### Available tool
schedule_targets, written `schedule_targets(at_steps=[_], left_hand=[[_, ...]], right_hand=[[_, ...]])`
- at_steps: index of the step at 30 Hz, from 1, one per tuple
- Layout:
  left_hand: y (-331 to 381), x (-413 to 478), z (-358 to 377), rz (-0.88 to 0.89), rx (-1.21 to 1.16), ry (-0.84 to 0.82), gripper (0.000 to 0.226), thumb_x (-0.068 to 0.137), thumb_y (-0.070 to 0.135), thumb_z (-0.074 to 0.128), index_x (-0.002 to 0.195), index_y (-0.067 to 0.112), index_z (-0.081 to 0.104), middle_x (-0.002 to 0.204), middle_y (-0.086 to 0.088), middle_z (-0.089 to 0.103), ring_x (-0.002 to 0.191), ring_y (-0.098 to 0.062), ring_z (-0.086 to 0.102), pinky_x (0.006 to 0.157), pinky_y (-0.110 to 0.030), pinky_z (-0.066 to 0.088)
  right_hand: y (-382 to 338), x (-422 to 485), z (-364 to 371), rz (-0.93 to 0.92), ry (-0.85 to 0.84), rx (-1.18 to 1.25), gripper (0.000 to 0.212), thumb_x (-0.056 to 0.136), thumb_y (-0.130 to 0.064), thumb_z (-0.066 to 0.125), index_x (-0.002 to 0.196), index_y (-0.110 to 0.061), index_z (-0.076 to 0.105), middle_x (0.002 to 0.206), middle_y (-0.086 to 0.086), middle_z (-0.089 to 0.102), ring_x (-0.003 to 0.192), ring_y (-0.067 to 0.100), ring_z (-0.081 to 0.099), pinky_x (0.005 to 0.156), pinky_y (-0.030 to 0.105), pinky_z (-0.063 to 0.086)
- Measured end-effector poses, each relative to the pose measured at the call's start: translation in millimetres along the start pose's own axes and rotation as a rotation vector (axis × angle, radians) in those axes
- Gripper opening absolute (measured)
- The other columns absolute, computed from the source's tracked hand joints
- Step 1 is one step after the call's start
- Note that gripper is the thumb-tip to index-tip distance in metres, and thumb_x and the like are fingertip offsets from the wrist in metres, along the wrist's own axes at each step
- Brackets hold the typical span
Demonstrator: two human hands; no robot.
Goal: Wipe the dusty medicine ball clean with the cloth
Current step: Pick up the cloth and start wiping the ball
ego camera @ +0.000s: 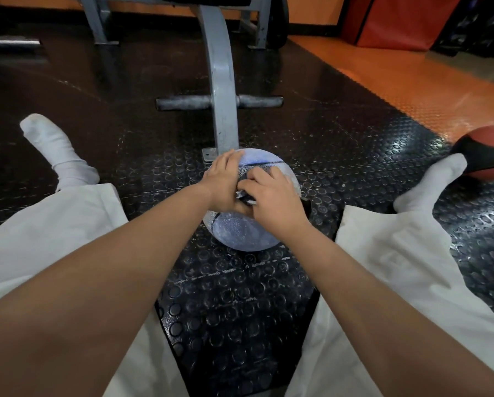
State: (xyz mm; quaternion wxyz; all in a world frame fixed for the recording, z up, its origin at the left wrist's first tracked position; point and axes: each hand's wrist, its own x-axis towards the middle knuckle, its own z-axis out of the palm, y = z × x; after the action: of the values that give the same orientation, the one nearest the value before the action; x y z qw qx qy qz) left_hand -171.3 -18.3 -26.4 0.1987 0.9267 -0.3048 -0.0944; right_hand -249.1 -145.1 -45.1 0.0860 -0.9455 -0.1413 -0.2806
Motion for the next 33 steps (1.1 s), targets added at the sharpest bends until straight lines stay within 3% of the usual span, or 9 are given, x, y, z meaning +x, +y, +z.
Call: schedule_targets(at_steps=[4,8,11,13,16,19,25,30,33], left_hand=[[-0.5,-8.2,-1.8,0.000,-0.041,-0.009,0.137,0.061,0.047,0.087,0.154,0.011,-0.006,0.161,-0.009,-0.006,0.149,-0.025,-0.005,0.121,-0.035,0.002],[4.3,-4.0,0.2,-0.021,-0.010,-0.015,0.137,0.060,0.055,0.084,0.154,0.014,-0.007,0.161,-0.006,-0.009,0.149,-0.025,-0.006,0.123,-0.040,0.004],[11.1,1.2,3.5,-0.039,0.027,-0.024,0.140,0.059,0.058,0.083,0.154,0.014,-0.009,0.162,-0.006,-0.010,0.150,-0.026,-0.009,0.122,-0.047,0.007],[12.4,3.2,5.0,-0.035,0.037,-0.020,0.139,0.060,0.052,0.086,0.154,0.014,-0.008,0.161,-0.009,-0.010,0.150,-0.027,-0.010,0.121,-0.049,0.008],[3.9,4.1,4.2,0.000,0.008,0.002,0.132,0.064,0.038,0.088,0.155,0.012,-0.004,0.161,-0.011,-0.006,0.150,-0.028,-0.006,0.120,-0.050,0.011],[0.2,-1.0,2.8,0.005,-0.012,0.001,0.137,0.059,0.047,0.088,0.154,0.013,-0.005,0.161,-0.010,-0.005,0.149,-0.026,-0.005,0.122,-0.044,0.007],[7.4,-0.5,-5.0,-0.036,-0.031,-0.059,0.138,0.060,0.056,0.084,0.154,0.018,-0.010,0.162,-0.003,-0.011,0.150,-0.026,-0.009,0.122,-0.046,0.007],[9.1,5.8,-2.0,-0.030,0.016,-0.047,0.139,0.059,0.050,0.086,0.154,0.010,-0.008,0.160,-0.010,-0.007,0.149,-0.028,-0.006,0.122,-0.045,0.008],[0.9,3.2,-0.7,-0.012,0.015,-0.049,0.138,0.062,0.046,0.087,0.153,0.010,-0.009,0.161,-0.011,-0.009,0.149,-0.026,-0.008,0.122,-0.042,0.005]], right_hand=[[20.1,-19.8,-4.6,-0.071,0.038,0.049,0.021,0.073,-0.011,0.062,0.093,-0.012,0.070,0.092,0.006,0.063,0.076,0.025,0.047,0.061,0.037,0.044],[40.9,-42.7,-11.3,0.176,0.073,0.140,0.038,0.071,0.014,0.053,0.098,-0.007,0.069,0.096,0.011,0.062,0.079,0.031,0.047,0.067,0.044,0.049],[34.3,-30.0,-15.7,0.167,0.064,0.124,0.032,0.074,-0.001,0.047,0.095,-0.008,0.070,0.092,0.011,0.062,0.073,0.034,0.050,0.065,0.041,0.048],[19.2,-16.0,-13.5,0.079,0.036,0.077,0.026,0.077,-0.019,0.051,0.091,-0.010,0.071,0.089,0.008,0.062,0.071,0.030,0.051,0.062,0.038,0.045],[1.6,-2.2,-6.1,0.018,-0.033,0.022,0.023,0.067,-0.017,0.077,0.089,-0.013,0.071,0.087,0.006,0.062,0.072,0.031,0.052,0.061,0.036,0.040],[10.4,-6.4,-11.7,-0.021,-0.048,0.045,0.022,0.071,-0.020,0.073,0.091,-0.012,0.071,0.090,0.006,0.062,0.075,0.029,0.052,0.065,0.034,0.039],[49.6,-35.5,-21.7,0.451,-0.007,0.133,0.039,0.080,0.012,0.051,0.111,-0.005,0.066,0.108,0.009,0.058,0.092,0.023,0.042,0.086,0.040,0.041],[9.3,-6.8,-17.0,0.131,-0.051,0.124,0.024,0.075,-0.022,0.061,0.092,-0.009,0.071,0.092,0.009,0.062,0.079,0.031,0.051,0.068,0.038,0.044],[0.7,-4.4,-7.1,0.043,-0.069,0.074,0.020,0.070,-0.017,0.070,0.089,-0.011,0.070,0.089,0.007,0.061,0.074,0.031,0.050,0.060,0.041,0.047]])
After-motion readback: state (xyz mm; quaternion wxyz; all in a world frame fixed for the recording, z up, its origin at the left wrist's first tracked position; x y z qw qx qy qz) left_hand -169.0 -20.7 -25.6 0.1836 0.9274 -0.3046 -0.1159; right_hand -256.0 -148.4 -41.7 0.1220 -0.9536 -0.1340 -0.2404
